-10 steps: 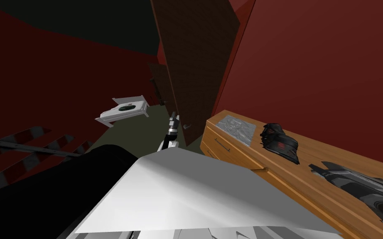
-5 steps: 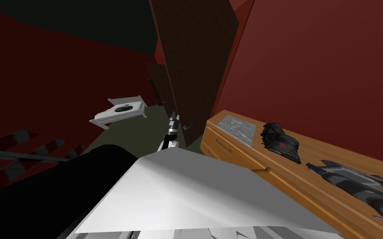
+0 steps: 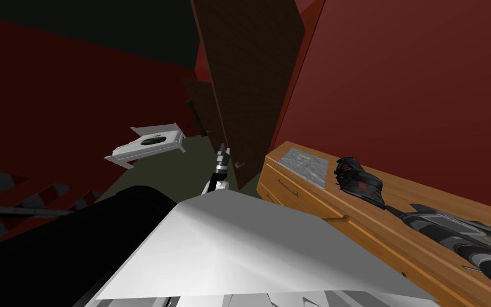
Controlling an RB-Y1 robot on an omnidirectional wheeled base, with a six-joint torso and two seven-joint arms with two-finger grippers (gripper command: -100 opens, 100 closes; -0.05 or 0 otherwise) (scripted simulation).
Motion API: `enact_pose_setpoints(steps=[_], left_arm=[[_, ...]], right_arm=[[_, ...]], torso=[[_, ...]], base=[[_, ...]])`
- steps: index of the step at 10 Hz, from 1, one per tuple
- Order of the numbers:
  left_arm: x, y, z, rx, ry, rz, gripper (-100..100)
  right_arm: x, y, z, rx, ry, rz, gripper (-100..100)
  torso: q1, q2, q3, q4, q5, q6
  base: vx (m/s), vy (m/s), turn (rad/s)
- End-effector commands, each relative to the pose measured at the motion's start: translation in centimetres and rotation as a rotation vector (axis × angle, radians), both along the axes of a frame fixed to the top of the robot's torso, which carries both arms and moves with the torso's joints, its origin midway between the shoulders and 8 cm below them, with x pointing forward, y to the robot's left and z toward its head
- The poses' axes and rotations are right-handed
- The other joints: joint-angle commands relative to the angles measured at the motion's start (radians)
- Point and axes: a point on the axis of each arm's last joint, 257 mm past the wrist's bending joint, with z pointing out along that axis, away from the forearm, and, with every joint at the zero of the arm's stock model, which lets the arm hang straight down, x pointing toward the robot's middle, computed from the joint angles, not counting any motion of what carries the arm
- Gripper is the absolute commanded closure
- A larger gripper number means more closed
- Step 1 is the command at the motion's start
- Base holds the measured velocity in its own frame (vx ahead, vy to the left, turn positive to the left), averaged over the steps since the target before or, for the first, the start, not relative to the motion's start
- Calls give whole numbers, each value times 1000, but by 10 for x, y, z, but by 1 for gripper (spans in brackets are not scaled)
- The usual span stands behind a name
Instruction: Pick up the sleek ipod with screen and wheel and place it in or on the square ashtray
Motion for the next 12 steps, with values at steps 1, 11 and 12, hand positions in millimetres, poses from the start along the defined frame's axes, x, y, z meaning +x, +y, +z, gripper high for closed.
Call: enact_pose_setpoints(steps=[1,11,12], left_arm=[[0,0,0,0,0,0,0],[0,0,0,0,0,0,0],[0,0,0,0,0,0,0]], right_arm=[[-2,-12,2,-11,-5,-22,-100],[30,-39,-6,-14,3,50,-100],[38,-33,-7,-22,31,105,-100]], torso=[[0,0,0,0,0,0],[3,-5,-4,-3,-5,-4],[1,-5,-4,-3,-6,-4]], base=[[-5,-10,7],[19,43,-54],[39,64,-215]])
